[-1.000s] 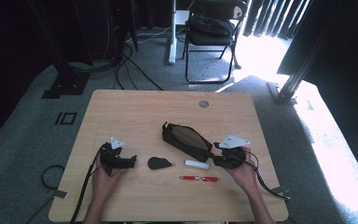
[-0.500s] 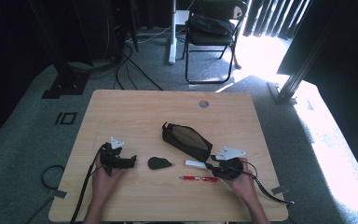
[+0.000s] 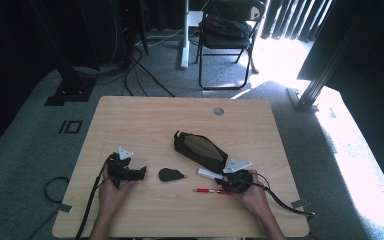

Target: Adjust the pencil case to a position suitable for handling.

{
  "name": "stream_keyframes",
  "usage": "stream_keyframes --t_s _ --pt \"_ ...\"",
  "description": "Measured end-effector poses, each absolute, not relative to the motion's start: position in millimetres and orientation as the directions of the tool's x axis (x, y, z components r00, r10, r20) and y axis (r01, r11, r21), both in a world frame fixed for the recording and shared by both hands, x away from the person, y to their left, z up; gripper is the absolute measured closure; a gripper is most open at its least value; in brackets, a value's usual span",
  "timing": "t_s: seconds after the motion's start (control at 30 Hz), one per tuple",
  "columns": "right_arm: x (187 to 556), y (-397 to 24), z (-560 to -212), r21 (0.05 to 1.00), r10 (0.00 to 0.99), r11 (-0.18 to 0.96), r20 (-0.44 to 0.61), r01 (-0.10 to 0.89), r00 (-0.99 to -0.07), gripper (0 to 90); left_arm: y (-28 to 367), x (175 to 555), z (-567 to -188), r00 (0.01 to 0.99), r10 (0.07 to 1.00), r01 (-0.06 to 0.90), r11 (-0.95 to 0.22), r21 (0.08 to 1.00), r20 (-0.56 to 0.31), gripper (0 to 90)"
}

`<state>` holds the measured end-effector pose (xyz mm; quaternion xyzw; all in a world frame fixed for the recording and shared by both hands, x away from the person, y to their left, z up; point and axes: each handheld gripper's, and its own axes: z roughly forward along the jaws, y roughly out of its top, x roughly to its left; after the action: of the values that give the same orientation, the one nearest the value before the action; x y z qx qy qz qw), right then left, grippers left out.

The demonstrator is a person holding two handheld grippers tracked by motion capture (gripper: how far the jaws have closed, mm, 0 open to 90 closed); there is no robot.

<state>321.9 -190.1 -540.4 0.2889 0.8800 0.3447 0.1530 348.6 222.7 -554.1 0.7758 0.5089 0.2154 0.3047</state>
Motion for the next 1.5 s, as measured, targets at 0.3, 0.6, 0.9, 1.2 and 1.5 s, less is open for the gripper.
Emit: stream_keyframes --t_s 0.3,0.6,0.9,1.2,1.5 --pt "321 -189 -540 0.677 0.594 0.621 -0.077 0.395 -0.801 59.9 223 349 -554 0.389 0.921 0.658 -0.296 0.692 0.024 1.9" --pt "324 -184 -543 0.657 0.578 0.637 -0.060 0.404 -0.814 63.9 223 349 -554 0.389 0.921 0.658 -0.297 0.692 0.024 1.9" --pt "319 -185 -540 0.662 0.572 0.640 -0.073 0.389 -0.817 64.5 223 349 -554 0.389 0.921 0.658 -0.296 0.692 0.024 1.9" --pt "318 -189 -537 0.658 0.565 0.651 -0.086 0.380 -0.820 64.4 223 349 -554 0.389 0.921 0.658 -0.296 0.692 0.024 1.9" --pt "317 -203 -541 0.635 0.573 0.660 -0.080 0.401 -0.815 63.4 223 349 -554 0.389 0.921 0.658 -0.296 0.692 0.024 1.9"
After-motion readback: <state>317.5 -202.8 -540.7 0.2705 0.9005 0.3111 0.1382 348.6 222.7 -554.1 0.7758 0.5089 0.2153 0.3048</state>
